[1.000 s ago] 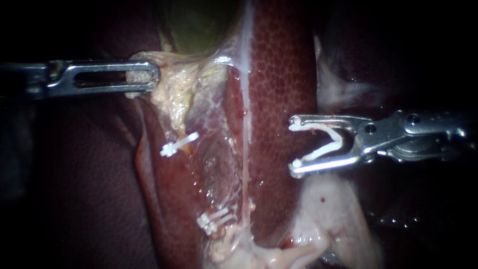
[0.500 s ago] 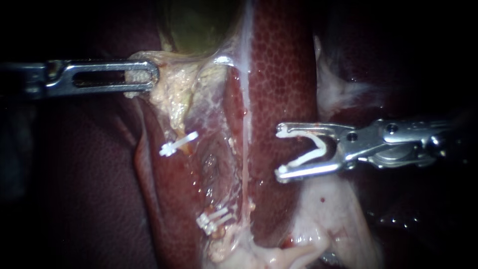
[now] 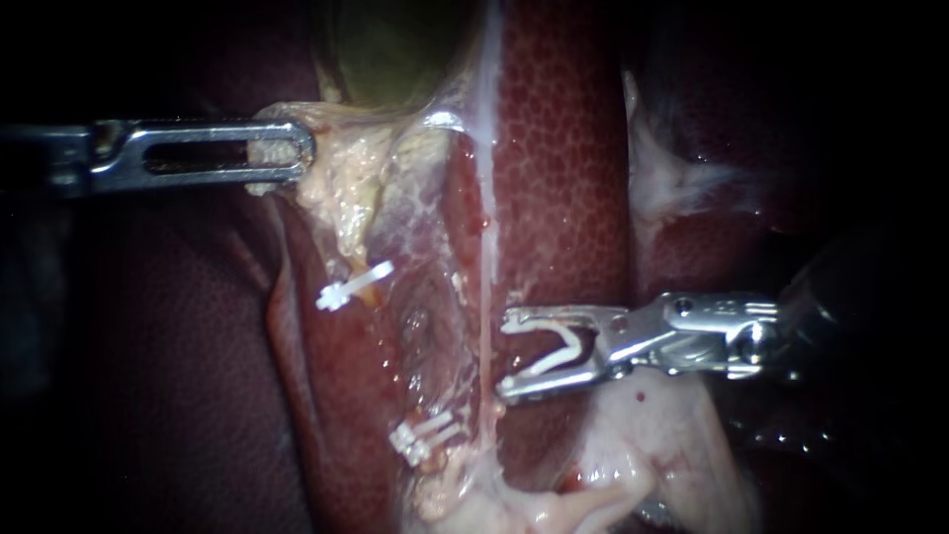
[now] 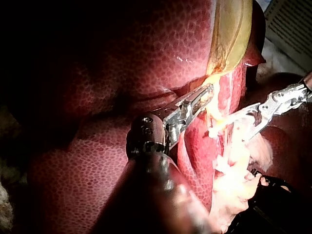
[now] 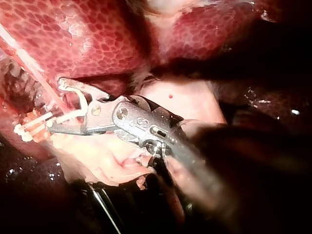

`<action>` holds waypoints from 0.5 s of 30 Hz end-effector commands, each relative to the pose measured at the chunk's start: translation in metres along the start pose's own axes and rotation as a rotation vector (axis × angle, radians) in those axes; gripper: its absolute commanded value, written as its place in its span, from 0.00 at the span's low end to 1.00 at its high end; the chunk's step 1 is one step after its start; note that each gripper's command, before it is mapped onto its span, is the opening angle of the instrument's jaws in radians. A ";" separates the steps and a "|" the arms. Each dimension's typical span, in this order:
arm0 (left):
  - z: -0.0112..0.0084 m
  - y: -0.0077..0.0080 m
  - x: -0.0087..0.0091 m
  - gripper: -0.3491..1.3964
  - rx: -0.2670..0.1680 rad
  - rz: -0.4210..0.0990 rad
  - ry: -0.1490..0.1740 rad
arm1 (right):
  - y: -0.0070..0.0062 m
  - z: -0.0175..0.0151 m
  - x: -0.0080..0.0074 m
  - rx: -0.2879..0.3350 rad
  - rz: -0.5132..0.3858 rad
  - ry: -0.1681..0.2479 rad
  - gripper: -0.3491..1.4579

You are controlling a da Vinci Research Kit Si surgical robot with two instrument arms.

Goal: Clipping first clip right tube

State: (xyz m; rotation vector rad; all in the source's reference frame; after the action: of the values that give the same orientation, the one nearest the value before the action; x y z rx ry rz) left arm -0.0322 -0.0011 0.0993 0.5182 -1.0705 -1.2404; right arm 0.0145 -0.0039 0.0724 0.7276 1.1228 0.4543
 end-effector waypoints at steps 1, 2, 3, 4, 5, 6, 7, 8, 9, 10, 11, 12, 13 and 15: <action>0.0000 0.0000 0.0000 0.00 0.000 0.000 0.000 | 0.0000 0.0006 -0.0004 0.007 0.012 -0.001 0.52; 0.0000 -0.0001 0.0000 0.00 0.000 0.000 0.000 | 0.0001 0.0013 -0.0008 0.013 0.017 -0.003 0.52; 0.0000 -0.0001 0.0000 0.00 0.000 0.000 0.000 | 0.0001 0.0018 -0.0011 0.018 0.023 -0.004 0.52; 0.0000 -0.0001 0.0000 0.00 0.000 0.000 0.000 | 0.0002 0.0022 -0.0013 0.022 0.036 -0.008 0.52; 0.0000 -0.0001 0.0000 0.00 0.000 0.000 0.000 | 0.0001 0.0029 -0.0015 0.030 0.042 -0.007 0.51; 0.0000 -0.0001 0.0000 0.00 0.000 0.000 0.000 | 0.0001 0.0033 -0.0017 0.036 0.049 -0.005 0.51; 0.0000 -0.0001 0.0000 0.00 0.000 0.000 0.000 | 0.0001 0.0037 -0.0018 0.042 0.057 -0.001 0.51; 0.0000 -0.0001 0.0000 0.00 0.000 0.000 0.000 | 0.0001 0.0041 -0.0019 0.048 0.065 0.003 0.51; 0.0000 -0.0001 0.0000 0.00 0.000 0.000 0.000 | 0.0000 0.0045 -0.0019 0.058 0.072 0.016 0.51; 0.0000 -0.0001 0.0000 0.00 0.000 0.000 0.000 | 0.0000 0.0048 -0.0019 0.066 0.081 0.023 0.51; 0.0000 -0.0001 0.0000 0.00 0.000 0.000 0.000 | 0.0000 0.0050 -0.0019 0.072 0.090 0.030 0.51; 0.0000 -0.0001 0.0000 0.00 0.000 0.000 0.000 | 0.0000 0.0052 -0.0019 0.076 0.095 0.038 0.51; -0.0001 -0.0001 0.0000 0.00 -0.001 0.000 0.000 | 0.0000 0.0054 -0.0018 0.078 0.101 0.047 0.51; -0.0001 -0.0002 0.0000 0.00 -0.001 0.000 0.000 | 0.0000 0.0056 -0.0017 0.083 0.113 0.058 0.51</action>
State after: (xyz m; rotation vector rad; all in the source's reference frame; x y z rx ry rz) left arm -0.0323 -0.0012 0.0992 0.5176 -1.0706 -1.2409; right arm 0.0190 -0.0067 0.0749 0.8606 1.1654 0.5312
